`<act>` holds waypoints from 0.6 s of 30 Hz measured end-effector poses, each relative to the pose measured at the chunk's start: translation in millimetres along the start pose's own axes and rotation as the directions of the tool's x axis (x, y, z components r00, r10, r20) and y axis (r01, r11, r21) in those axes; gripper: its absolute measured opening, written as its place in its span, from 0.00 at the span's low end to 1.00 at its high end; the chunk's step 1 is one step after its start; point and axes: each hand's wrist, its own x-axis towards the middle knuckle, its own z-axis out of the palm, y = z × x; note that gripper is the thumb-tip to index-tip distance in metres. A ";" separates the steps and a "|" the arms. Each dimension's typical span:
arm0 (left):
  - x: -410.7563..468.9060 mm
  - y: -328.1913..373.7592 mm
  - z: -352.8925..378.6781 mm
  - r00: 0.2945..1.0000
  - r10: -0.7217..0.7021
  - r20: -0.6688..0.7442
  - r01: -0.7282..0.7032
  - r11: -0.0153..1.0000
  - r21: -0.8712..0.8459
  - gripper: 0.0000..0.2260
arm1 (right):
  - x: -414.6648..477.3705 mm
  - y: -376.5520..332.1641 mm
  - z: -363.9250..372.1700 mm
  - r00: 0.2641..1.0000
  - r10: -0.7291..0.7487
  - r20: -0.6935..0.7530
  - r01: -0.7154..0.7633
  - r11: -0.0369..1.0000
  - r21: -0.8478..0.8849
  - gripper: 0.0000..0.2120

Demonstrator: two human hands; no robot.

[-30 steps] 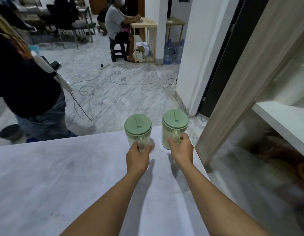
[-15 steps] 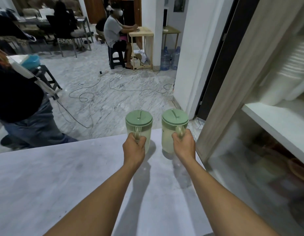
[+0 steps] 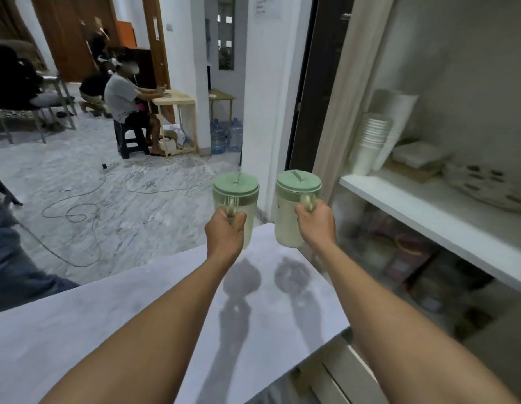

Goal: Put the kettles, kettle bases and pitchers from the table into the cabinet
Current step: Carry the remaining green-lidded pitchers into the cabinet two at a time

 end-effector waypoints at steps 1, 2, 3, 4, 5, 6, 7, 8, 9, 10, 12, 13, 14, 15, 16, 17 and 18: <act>-6.1 8.4 -7.2 0.999 0.025 0.029 -0.024 1.000 -0.009 0.09 | -11.2 -7.6 -9.2 0.999 -0.003 -0.037 0.003 1.000 0.007 0.10; -10.9 16.0 -12.1 0.998 0.044 0.040 -0.043 0.999 -0.010 0.09 | -19.0 -13.9 -16.6 0.998 -0.001 -0.066 0.003 1.000 0.021 0.10; -15.2 22.8 -17.2 0.997 0.061 0.051 -0.061 0.998 -0.010 0.09 | -26.8 -18.8 -24.0 0.995 0.005 -0.096 -0.002 1.000 0.031 0.10; -22.0 31.8 -22.7 0.994 0.087 0.071 -0.086 0.996 -0.015 0.09 | -39.2 -26.1 -35.6 0.991 0.016 -0.131 -0.012 0.999 0.031 0.11; -28.1 39.9 -26.3 0.990 0.112 0.088 -0.111 0.994 -0.022 0.09 | -48.9 -32.1 -46.0 0.988 0.020 -0.155 -0.017 1.000 0.025 0.11; -35.3 48.2 -28.9 0.986 0.132 0.103 -0.129 0.991 -0.028 0.09 | -58.2 -37.4 -56.4 0.984 0.025 -0.174 -0.022 1.000 0.021 0.11; -42.1 54.9 -31.3 0.981 0.156 0.114 -0.152 0.988 -0.040 0.09 | -66.0 -41.3 -65.8 0.981 0.019 -0.193 -0.015 1.000 0.021 0.11; -51.4 66.2 -34.6 0.972 0.191 0.136 -0.185 0.981 -0.055 0.10 | -76.8 -47.7 -79.8 0.975 0.015 -0.220 -0.010 1.000 0.023 0.12; -61.1 74.8 -37.2 0.964 0.216 0.154 -0.207 0.976 -0.072 0.10 | -87.2 -51.7 -92.0 0.970 0.010 -0.241 -0.005 1.000 0.020 0.13; -68.3 82.4 -38.9 0.959 0.232 0.165 -0.221 0.972 -0.082 0.11 | -96.5 -56.2 -102.5 0.967 0.011 -0.256 -0.008 1.000 0.013 0.14; -82.7 97.9 -41.2 0.947 0.263 0.182 -0.250 0.964 -0.096 0.11 | -113.7 -61.7 -124.7 0.961 0.013 -0.276 -0.011 1.000 0.009 0.16; -93.1 106.5 -42.6 0.941 0.278 0.195 -0.261 0.959 -0.109 0.10 | -124.8 -64.3 -138.5 0.954 0.015 -0.299 -0.016 1.000 0.000 0.16; -101.7 113.7 -43.9 0.933 0.292 0.209 -0.272 0.955 -0.120 0.10 | -135.5 -68.0 -149.8 0.948 0.020 -0.317 -0.022 1.000 -0.004 0.16; -110.8 120.8 -44.1 0.925 0.306 0.226 -0.282 0.950 -0.131 0.10 | -145.8 -70.8 -161.4 0.941 0.019 -0.336 -0.022 1.000 -0.005 0.14; -120.2 127.9 -44.8 0.916 0.319 0.242 -0.292 0.946 -0.141 0.10 | -154.1 -72.5 -172.2 0.934 0.020 -0.357 -0.023 1.000 -0.006 0.12; -132.6 135.4 -45.1 0.906 0.336 0.256 -0.304 0.940 -0.157 0.10 | -165.2 -73.5 -185.7 0.926 0.016 -0.378 -0.019 1.000 -0.005 0.11; -143.4 141.2 -45.5 0.897 0.351 0.267 -0.315 0.934 -0.169 0.10 | -175.2 -74.1 -196.8 0.918 0.017 -0.396 -0.019 1.000 -0.001 0.10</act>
